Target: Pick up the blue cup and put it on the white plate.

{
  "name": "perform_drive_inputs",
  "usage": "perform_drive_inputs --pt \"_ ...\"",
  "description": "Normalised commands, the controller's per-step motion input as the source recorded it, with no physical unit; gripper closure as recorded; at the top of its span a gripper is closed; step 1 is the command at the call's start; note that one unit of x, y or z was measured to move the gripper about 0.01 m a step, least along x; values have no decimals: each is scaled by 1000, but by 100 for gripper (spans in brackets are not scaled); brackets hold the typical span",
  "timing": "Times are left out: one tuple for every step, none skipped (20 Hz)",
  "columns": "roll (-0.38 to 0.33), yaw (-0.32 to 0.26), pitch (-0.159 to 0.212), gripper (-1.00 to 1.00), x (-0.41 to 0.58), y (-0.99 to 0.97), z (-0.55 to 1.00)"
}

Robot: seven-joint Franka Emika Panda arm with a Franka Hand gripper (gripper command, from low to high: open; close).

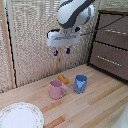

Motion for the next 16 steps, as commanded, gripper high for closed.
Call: perform_drive_inputs --pt "0 0 0 -100 -594 0 -97" --pt "61 -42 72 -100 -311 -660 0" --pt "61 -42 72 -100 -311 -660 0" --pt "54 -45 88 -100 -371 -617 0" --pt "38 -42 101 -100 -437 -529 0" --pt "32 -47 97 -100 -486 -494 0" --pt "32 -48 94 -100 -491 -489 0" --pt "33 -46 83 -100 -451 -520 -17" --pt "42 -41 49 -100 -343 -591 -14" --pt "49 -24 6 -100 -251 -677 -37" --pt "56 -11 0 -100 -166 -737 -34" --pt "60 -3 0 -100 -126 -763 -37" --pt "67 -2 0 -100 -114 -789 -34" --pt "63 -5 0 -100 -129 -771 -46" --pt "60 -10 0 -100 -151 -760 -51" --pt "55 -18 0 -100 -146 -743 -63"
